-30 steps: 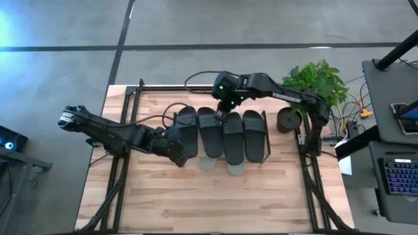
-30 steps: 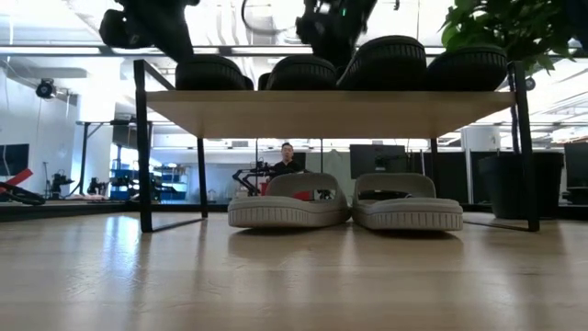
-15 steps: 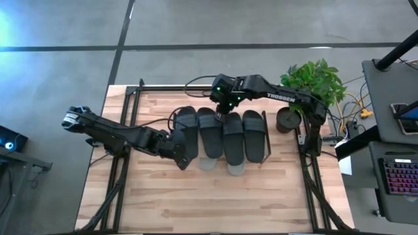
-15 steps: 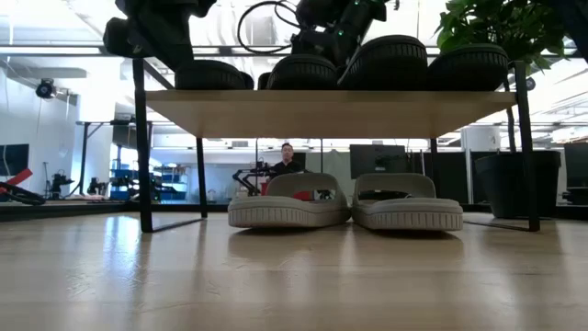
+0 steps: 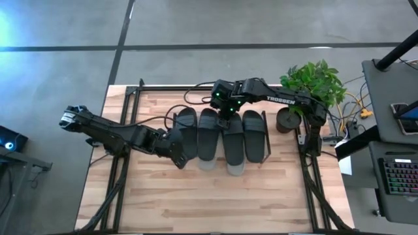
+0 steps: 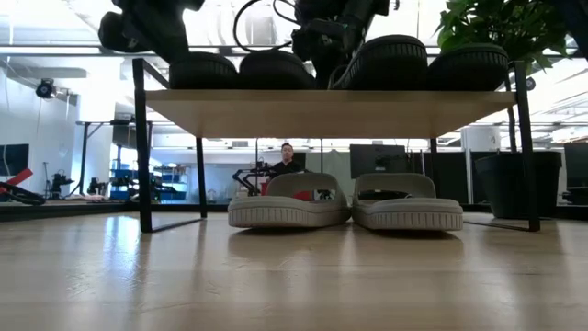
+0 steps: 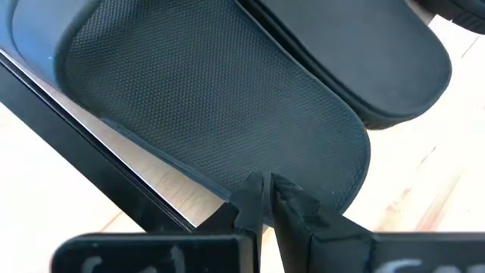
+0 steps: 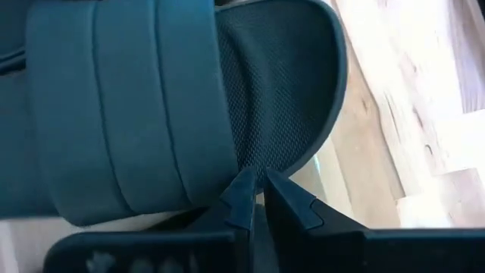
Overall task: Pick and place slides into the shelf
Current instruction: Adjust the black slippers on the shelf
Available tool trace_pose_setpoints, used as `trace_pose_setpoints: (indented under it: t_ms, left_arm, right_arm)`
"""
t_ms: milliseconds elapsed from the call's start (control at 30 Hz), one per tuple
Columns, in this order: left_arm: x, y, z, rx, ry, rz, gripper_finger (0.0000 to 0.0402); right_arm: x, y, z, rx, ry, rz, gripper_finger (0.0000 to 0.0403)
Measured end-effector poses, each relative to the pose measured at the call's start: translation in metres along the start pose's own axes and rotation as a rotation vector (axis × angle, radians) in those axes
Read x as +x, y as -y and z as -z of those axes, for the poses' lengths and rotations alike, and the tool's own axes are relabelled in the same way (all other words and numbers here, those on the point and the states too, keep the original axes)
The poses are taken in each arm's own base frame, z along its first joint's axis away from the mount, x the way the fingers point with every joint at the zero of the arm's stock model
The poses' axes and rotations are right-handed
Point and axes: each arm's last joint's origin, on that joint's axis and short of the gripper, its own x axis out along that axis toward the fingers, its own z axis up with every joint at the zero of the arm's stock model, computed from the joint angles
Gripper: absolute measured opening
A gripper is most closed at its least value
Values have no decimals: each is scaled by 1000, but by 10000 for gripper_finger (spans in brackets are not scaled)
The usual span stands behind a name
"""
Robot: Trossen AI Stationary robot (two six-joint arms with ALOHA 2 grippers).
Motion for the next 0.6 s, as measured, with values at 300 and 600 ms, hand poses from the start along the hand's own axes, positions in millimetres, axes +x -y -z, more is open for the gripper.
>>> trace_pose_setpoints:
  t_ms: [300, 600]
  left_arm:
    - [2, 1, 0, 3, -2, -6, 11]
    - [-12, 5, -9, 39, 69, 33, 11]
  right_arm:
    - [-22, 3, 2, -7, 55, 175, 22]
    - [-82, -4, 14, -27, 204, 317, 22]
